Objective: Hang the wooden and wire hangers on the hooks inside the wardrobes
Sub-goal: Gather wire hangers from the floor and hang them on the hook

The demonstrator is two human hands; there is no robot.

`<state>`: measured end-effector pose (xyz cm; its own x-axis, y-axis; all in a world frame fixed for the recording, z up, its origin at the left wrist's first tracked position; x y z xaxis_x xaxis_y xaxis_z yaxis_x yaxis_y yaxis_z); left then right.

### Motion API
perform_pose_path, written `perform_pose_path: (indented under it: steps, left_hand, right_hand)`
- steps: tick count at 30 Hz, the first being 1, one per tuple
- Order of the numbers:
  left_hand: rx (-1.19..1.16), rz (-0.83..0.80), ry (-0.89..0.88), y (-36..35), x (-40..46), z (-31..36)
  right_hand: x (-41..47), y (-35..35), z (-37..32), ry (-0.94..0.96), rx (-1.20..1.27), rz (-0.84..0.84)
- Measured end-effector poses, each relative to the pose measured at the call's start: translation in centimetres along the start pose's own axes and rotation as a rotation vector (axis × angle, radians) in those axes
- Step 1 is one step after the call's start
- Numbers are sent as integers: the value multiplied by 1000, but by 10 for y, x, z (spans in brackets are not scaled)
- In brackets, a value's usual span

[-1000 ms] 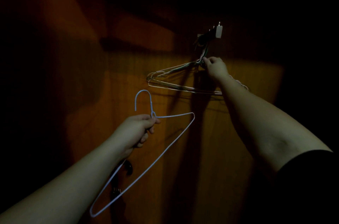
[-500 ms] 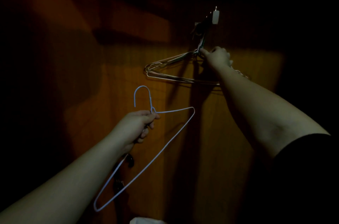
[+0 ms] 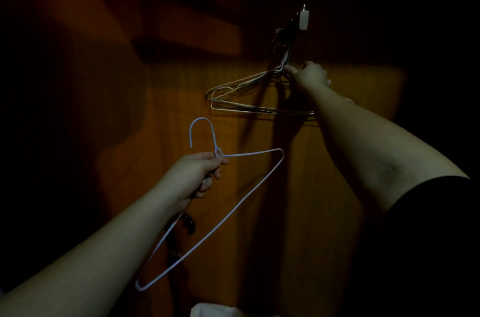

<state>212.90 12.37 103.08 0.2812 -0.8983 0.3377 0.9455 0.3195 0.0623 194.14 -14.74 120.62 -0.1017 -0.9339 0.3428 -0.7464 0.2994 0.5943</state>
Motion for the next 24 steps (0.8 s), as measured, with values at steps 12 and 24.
perform_pose_path:
  steps: [12, 24]
  left_hand:
    - [75, -27, 20, 9, 5, -12]
    - [118, -268, -42, -22, 10, -3]
  right_hand:
    - [-50, 6, 7, 141, 111, 2]
    - [-223, -69, 81, 418, -63, -565]
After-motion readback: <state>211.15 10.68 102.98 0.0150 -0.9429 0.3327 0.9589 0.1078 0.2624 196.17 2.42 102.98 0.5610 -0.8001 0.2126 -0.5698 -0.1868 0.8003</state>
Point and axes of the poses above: each hand's wrist, its own x-axis towards the middle knuckle, its own y-axis out of the back of the hand, z = x × y, the point moved 8 cm from there along x, towards the middle knuckle, and after that the axes turned 13 degrees about -y, right-handed, at the moved point
